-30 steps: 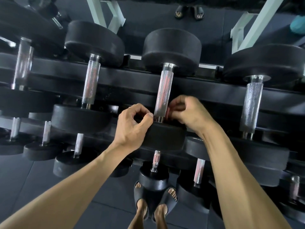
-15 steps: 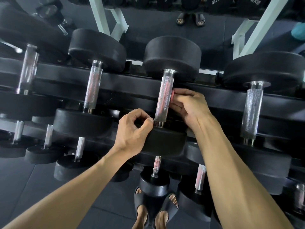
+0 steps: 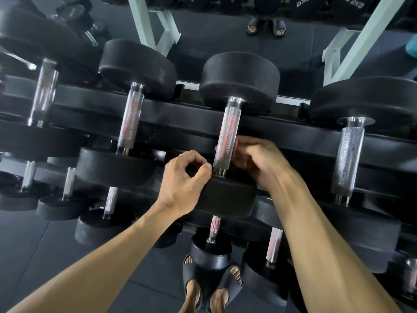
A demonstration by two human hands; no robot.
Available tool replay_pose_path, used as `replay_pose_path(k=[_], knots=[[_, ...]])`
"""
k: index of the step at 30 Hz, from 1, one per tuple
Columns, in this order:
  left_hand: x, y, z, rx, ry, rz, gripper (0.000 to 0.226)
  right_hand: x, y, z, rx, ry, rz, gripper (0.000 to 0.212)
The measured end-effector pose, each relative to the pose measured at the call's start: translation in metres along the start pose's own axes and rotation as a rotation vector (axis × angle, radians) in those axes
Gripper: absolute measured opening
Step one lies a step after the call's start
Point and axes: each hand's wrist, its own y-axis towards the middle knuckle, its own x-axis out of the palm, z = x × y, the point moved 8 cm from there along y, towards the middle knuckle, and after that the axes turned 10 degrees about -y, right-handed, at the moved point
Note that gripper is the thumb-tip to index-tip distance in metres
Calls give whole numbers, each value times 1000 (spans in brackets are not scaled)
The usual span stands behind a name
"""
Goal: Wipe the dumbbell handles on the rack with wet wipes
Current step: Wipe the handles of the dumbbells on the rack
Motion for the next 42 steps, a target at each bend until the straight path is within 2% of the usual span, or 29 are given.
replay_pose_path(k=[2,7,9,12,16,18,21,22,25,27,32,36,40,42], knots=[[0,0,0,-7,5,2,20,0,-7,1,-20,-50,2,24],[0,0,-2,-16,-5,-1,24,4,16,-26,-91,367,105,23],[0,0,-2,-17,-6,-2,23,6,10,-16,-67,343,76,22],[0,0,-2,-15,-8,7,24,5,0,-9,-61,165,45,21],[0,0,-1,-14,-4,4,25,1,25,-36,-117,420,134,21],[0,0,-1,-11,6,5,25,8,27,-32,-77,428,79,19],[-1,0,-1,-10,10,6,24,17,15,-12,1,219,-55,20],[0,0,-1,-12,12,7,24,16,14,-12,-7,223,-57,20],[1,0,0,-13,7,3,25,6,24,-32,-65,437,52,15],[0,0,0,-11,9,3,27,8,31,-37,-47,495,72,12],[0,0,0,-3,21,3,27,28,5,-12,85,122,-133,27],[1,0,0,-6,17,4,27,27,22,-33,12,425,-119,25],[1,0,-1,-13,14,-6,26,46,9,-17,-14,107,-321,35],[1,-1,-2,-25,11,-6,20,36,-4,-8,11,-44,-298,36]])
